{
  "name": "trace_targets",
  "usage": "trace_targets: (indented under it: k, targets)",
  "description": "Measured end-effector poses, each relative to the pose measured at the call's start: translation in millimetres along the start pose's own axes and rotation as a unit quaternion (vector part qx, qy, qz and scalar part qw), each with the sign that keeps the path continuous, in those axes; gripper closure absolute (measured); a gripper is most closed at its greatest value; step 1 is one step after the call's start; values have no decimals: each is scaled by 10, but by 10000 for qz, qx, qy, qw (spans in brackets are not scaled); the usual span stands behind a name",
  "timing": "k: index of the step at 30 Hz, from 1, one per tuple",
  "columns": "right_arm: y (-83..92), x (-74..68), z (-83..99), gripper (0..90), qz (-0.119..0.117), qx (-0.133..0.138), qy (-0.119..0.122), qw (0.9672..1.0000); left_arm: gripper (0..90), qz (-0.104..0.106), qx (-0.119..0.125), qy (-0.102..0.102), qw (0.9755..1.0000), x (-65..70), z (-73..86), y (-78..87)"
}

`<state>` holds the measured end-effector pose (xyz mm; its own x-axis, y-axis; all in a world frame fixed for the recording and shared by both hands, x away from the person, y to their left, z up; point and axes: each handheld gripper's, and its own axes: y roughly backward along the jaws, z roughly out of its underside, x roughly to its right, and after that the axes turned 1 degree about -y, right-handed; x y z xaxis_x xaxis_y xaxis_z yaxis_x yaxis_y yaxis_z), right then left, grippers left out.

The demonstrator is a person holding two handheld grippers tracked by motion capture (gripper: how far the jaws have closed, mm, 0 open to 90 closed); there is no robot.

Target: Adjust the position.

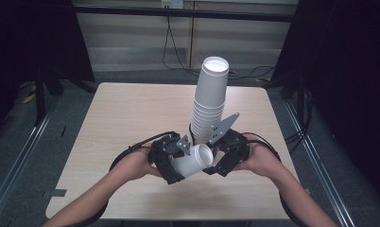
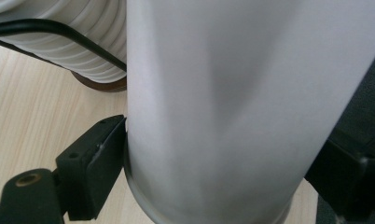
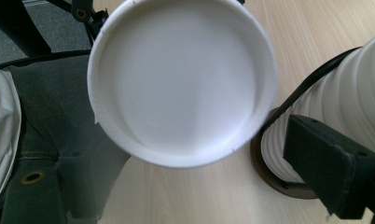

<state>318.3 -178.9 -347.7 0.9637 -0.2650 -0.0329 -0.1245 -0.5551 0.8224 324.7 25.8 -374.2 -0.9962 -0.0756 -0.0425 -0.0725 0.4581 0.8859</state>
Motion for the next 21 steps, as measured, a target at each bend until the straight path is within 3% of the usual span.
trace_targets:
  k: [21]
  targets:
    - [-26, -35, -85, 160, -243, 209, 14, 9995, 123, 88, 25, -85, 9999, 14, -102, -63]
